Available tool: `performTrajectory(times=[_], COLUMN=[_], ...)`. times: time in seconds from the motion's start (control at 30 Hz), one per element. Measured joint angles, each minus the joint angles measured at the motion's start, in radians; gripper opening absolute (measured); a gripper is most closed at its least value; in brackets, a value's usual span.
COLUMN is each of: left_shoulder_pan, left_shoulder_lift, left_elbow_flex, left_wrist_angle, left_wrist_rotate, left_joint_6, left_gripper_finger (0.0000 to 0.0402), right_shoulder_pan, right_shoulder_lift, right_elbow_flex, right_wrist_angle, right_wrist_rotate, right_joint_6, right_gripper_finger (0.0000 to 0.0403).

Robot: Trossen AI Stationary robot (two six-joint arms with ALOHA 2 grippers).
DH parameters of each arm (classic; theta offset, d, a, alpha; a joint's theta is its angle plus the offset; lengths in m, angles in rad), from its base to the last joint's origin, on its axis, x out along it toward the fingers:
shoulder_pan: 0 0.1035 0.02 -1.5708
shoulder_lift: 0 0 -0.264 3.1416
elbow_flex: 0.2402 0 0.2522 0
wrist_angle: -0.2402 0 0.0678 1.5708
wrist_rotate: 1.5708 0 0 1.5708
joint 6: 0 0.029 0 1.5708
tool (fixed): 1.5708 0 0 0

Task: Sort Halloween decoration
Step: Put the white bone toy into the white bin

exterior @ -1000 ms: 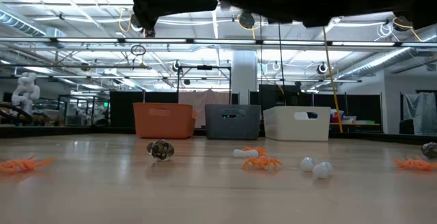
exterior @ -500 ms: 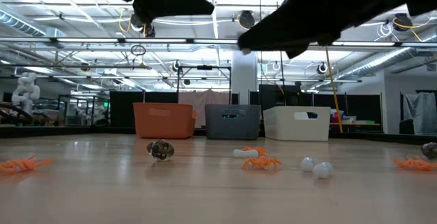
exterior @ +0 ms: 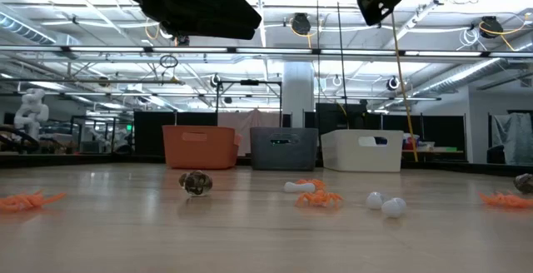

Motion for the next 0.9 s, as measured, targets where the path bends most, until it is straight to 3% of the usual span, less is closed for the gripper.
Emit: performTrajectory(times=[0.13, 0.4, 0.73, 0.9], left_shoulder_pan=[0.000, 0.015, 0.091, 0.119], left_shoulder_lift=[0.000, 0.000, 0.000, 0.000], left_elbow_flex=[0.000, 0.000, 0.000, 0.000], left_wrist_angle=[-0.001, -0.001, 0.010, 0.006], left_wrist_rotate=[0.000, -0.001, -0.001, 0.009], left_joint_6=[0.000, 0.008, 0.055, 0.058], left_gripper_finger=[0.0228, 0.0228, 0.0228, 0.0228], right_shoulder_pan=[0.000, 0.000, 0.001, 0.001], right_shoulder_lift=[-0.023, -0.027, -0.027, -0.027], right_elbow_flex=[0.000, 0.000, 0.000, 0.000], right_wrist_angle=[-0.019, -0.017, -0.016, -0.015], right_wrist_rotate=[0.003, 0.008, 0.122, 0.136], right_joint_6=[-0.133, -0.553, -0.971, -1.101], right_gripper_finger=[0.0000, 0.0000, 0.0000, 0.0000])
